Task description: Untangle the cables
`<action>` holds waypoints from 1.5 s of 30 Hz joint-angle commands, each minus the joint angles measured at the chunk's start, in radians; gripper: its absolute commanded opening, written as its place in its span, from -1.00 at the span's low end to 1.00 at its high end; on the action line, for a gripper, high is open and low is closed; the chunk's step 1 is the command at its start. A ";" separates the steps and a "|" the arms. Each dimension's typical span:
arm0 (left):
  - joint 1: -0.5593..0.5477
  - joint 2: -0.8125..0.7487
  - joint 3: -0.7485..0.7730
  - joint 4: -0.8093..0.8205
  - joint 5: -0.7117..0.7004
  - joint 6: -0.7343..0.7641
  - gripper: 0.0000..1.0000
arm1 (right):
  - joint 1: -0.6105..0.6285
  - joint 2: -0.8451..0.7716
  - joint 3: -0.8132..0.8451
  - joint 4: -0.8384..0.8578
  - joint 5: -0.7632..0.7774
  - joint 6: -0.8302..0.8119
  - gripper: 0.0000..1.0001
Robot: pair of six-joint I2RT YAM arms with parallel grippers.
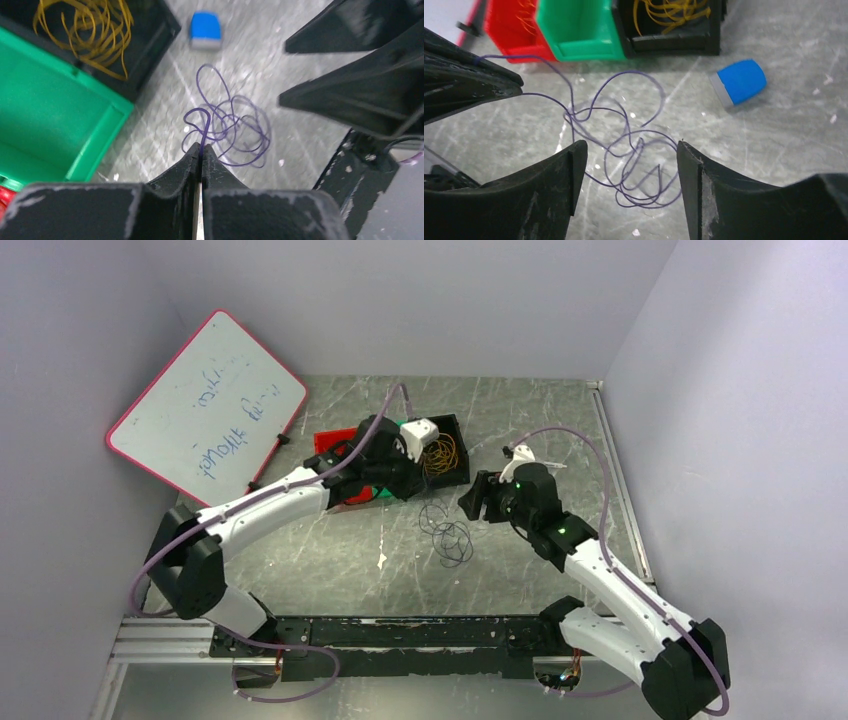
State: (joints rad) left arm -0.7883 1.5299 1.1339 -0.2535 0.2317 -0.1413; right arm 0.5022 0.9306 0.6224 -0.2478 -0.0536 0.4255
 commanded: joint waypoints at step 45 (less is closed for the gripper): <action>-0.037 -0.185 0.463 -0.147 -0.127 -0.053 -0.86 | -0.004 -0.321 -0.018 0.007 0.405 0.161 0.27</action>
State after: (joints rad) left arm -0.8200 1.3827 1.5806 -0.4530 0.1810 -0.1764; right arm 0.5011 0.6682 0.6022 -0.2852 0.3561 0.6449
